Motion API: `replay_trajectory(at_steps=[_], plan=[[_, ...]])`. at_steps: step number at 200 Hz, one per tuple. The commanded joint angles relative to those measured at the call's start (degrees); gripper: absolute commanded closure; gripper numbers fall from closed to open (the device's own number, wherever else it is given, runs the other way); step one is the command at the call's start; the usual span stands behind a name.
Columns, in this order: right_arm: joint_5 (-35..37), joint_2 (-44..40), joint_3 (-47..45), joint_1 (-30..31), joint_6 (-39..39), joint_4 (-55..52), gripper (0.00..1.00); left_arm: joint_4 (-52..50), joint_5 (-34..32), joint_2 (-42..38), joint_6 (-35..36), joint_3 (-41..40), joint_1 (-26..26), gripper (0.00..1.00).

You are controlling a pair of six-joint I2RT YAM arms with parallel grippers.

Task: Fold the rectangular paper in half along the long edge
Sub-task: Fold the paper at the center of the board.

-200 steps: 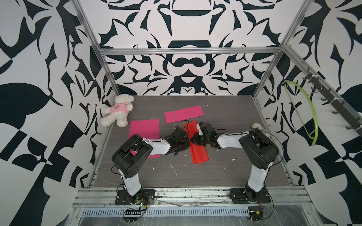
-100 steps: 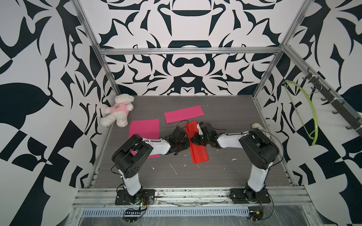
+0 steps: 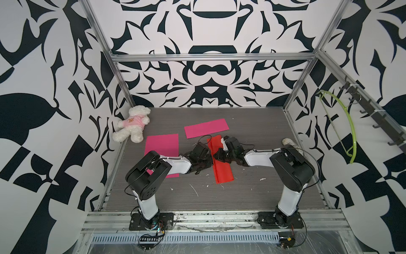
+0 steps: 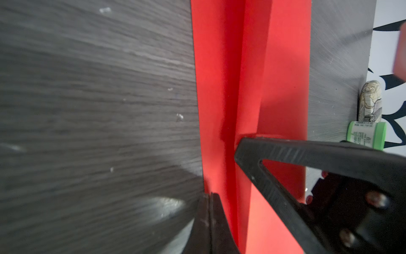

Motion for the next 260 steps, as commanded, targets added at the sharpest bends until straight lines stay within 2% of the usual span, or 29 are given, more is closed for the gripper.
replay_trajectory(at_steps=[1, 260], plan=[[-0.05, -0.98, 1.47, -0.24, -0.55, 0.85, 1.00, -18.57, -2.55, 6.51, 0.68, -5.50, 0.13, 0.97], [-1.60, 2.04, 1.55, -0.33, 1.17, 2.73, 1.00, -18.31, -2.52, 6.35, 1.06, -5.65, 0.22, 0.97]])
